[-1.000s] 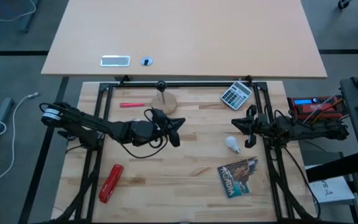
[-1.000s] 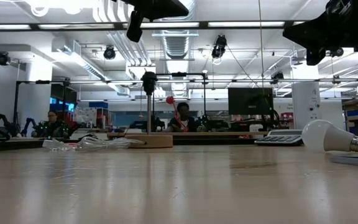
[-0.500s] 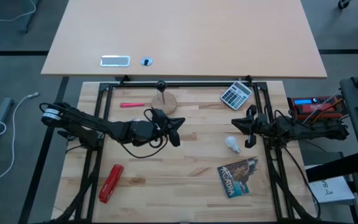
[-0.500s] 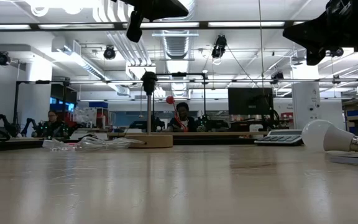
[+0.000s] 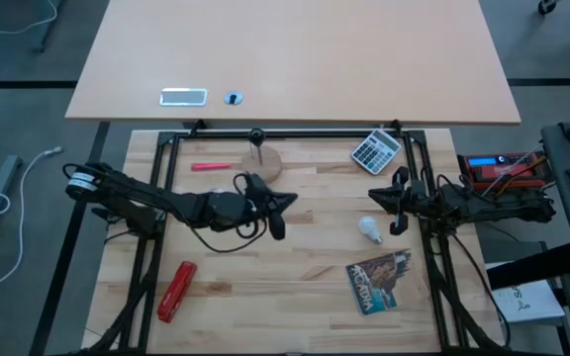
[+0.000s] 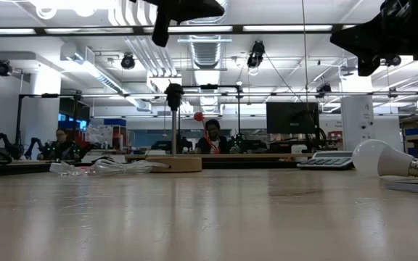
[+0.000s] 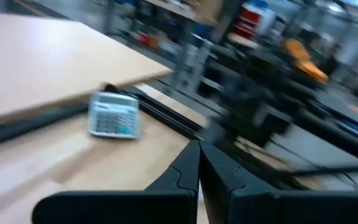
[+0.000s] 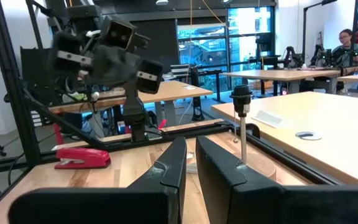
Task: Screw lightbulb
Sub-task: Insert the lightbulb into the lamp
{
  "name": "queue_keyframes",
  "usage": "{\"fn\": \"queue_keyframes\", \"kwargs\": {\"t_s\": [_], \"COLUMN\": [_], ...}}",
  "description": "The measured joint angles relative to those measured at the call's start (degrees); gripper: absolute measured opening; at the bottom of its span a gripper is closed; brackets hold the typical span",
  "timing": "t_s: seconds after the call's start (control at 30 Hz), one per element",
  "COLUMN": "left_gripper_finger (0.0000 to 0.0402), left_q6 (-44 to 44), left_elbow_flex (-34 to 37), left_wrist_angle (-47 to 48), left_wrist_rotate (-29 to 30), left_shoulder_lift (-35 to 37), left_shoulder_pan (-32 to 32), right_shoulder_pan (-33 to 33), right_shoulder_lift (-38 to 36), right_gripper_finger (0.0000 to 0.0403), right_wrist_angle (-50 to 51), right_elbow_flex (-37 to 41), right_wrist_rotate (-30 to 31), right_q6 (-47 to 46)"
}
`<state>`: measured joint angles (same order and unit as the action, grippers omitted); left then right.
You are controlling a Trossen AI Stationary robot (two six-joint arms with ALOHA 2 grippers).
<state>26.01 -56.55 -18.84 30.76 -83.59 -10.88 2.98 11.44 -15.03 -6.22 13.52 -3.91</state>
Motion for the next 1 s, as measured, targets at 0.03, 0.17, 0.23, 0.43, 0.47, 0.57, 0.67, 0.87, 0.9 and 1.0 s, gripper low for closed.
{"fn": "queue_keyframes", "kwargs": {"t_s": [0.03,0.17,0.23,0.43,0.47,0.57,0.67,0.87,0.9,1.0], "left_gripper_finger": [0.0000,0.0000,0.0000,0.0000,0.0000,0.0000,0.0000,0.0000,0.0000,0.0000], "left_q6": [0.0,0.8,1.0,1.1,1.1,-0.9,-4.2,-6.1,-6.0,-4.8], "left_elbow_flex": [0.0,0.0,0.0,0.0,0.0,0.0,0.0,0.0,0.0,0.0], "left_wrist_angle": [0.3,1.8,3.7,8.0,8.1,8.3,8.4,10.5,11.3,16.6], "left_wrist_rotate": [-2.6,-8.3,-8.9,-8.9,-8.9,-8.9,-8.8,-8.2,-8.2,-8.2], "left_shoulder_lift": [0.0,0.0,0.0,0.0,-0.3,-1.1,-2.5,-6.2,-6.9,-8.1], "left_shoulder_pan": [-0.1,-1.5,-2.4,-4.0,-4.1,-4.1,-4.1,-4.1,-4.1,-4.5], "right_shoulder_pan": [0.0,0.0,0.0,0.0,0.0,0.0,0.0,0.0,0.0,0.0], "right_shoulder_lift": [0.0,0.0,0.0,0.0,0.0,0.0,0.0,0.0,0.0,0.0], "right_gripper_finger": [0.0032,0.0032,0.0032,0.0032,0.0032,0.0032,0.0032,0.0032,0.0032,0.0032], "right_wrist_angle": [0.0,0.0,0.0,0.0,0.0,0.0,0.0,-0.2,-0.3,-0.2], "right_elbow_flex": [0.0,0.0,0.0,0.0,0.0,0.0,0.0,0.0,0.0,0.0], "right_wrist_rotate": [0.0,0.0,0.0,0.0,0.0,0.0,0.0,0.0,0.0,0.0], "right_q6": [0.0,0.0,-0.1,-0.1,0.0,-0.1,0.0,-0.6,-1.0,-2.3]}}
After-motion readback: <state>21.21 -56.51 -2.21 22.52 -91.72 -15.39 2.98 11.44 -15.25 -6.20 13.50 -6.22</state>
